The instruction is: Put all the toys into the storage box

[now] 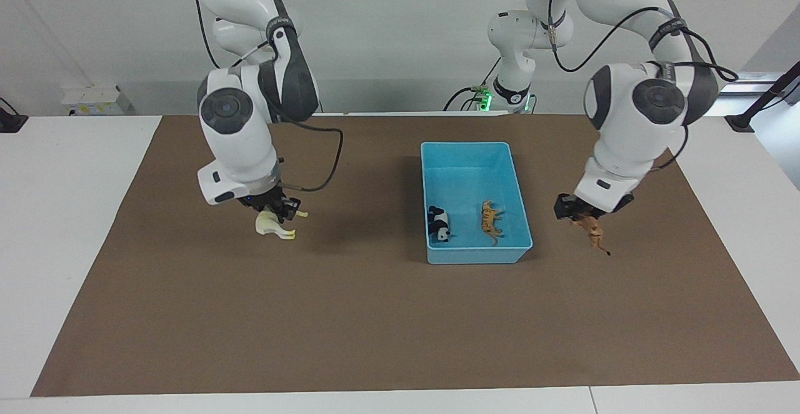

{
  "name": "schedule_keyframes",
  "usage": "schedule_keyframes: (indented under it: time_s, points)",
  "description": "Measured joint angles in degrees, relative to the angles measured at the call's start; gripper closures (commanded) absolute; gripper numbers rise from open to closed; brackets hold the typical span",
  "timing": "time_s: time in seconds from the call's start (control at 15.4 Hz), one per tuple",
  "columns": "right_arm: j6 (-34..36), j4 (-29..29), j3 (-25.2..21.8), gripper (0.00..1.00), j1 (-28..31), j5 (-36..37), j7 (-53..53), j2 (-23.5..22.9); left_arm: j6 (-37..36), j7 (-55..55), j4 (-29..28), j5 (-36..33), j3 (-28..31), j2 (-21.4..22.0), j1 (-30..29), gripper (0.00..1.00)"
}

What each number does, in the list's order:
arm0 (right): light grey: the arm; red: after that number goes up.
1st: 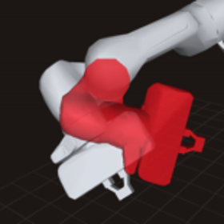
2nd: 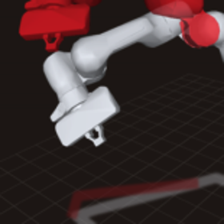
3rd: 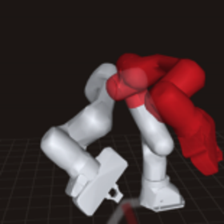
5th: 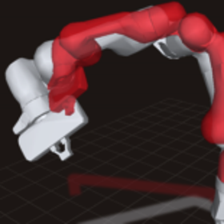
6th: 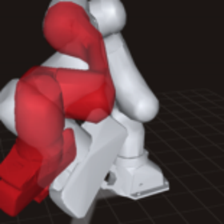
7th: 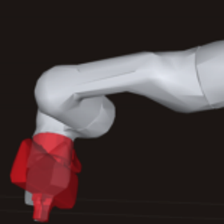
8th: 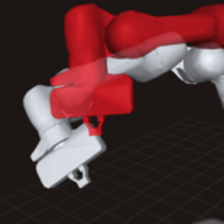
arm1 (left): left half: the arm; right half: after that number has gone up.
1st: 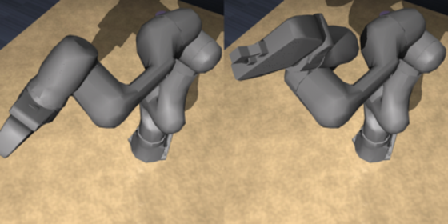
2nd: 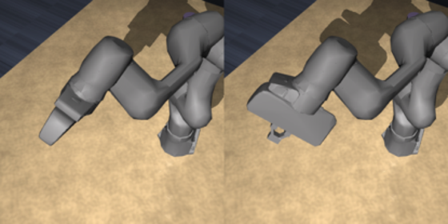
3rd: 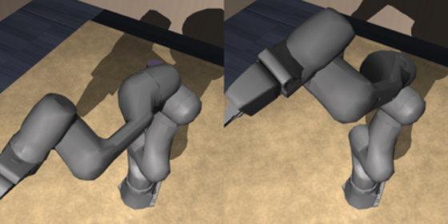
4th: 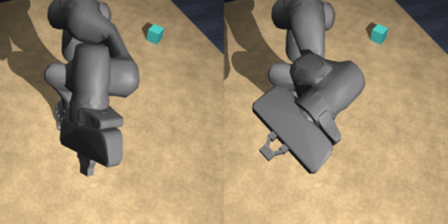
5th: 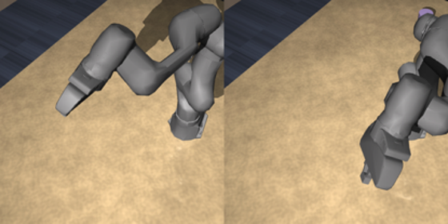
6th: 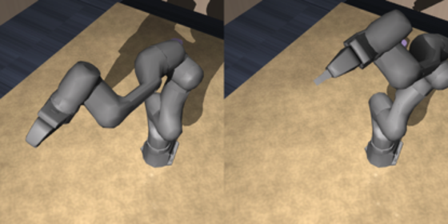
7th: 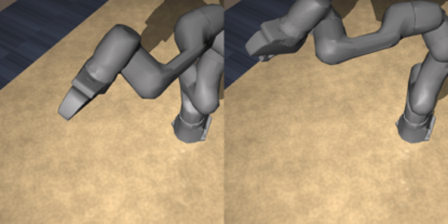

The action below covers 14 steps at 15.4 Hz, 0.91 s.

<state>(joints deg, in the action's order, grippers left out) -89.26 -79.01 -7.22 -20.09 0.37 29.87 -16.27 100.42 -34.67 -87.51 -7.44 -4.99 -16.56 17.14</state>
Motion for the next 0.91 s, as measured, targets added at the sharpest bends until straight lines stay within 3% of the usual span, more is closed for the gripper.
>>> schedule_keyframes:
  time_s: [0.2, 0.39, 0.65, 0.91]
  points:
    - [1.2, 1.9, 0.1, 1.00, -1.7, 0.0, 0.0, 0.5, 0.0, -7.9, -2.1, 0.0, 0.0, 0.4, 3.7, 0.00]
    - [1.2, 1.9, 0.1, 1.00, -2.5, 0.0, 0.1, 0.4, 0.0, -5.3, -2.7, 0.0, 1.1, 1.4, 2.6, 0.00]
    - [-0.1, 1.9, 0.2, 1.00, -6.3, -0.8, 4.3, 0.4, 0.1, 8.5, -2.6, 0.0, 1.9, 3.7, -4.4, 0.00]
    - [-8.9, 2.9, 0.7, 1.00, -17.6, -3.2, 17.1, -0.7, 0.1, 21.2, -2.5, 0.3, 2.2, 7.4, -13.2, 0.00]
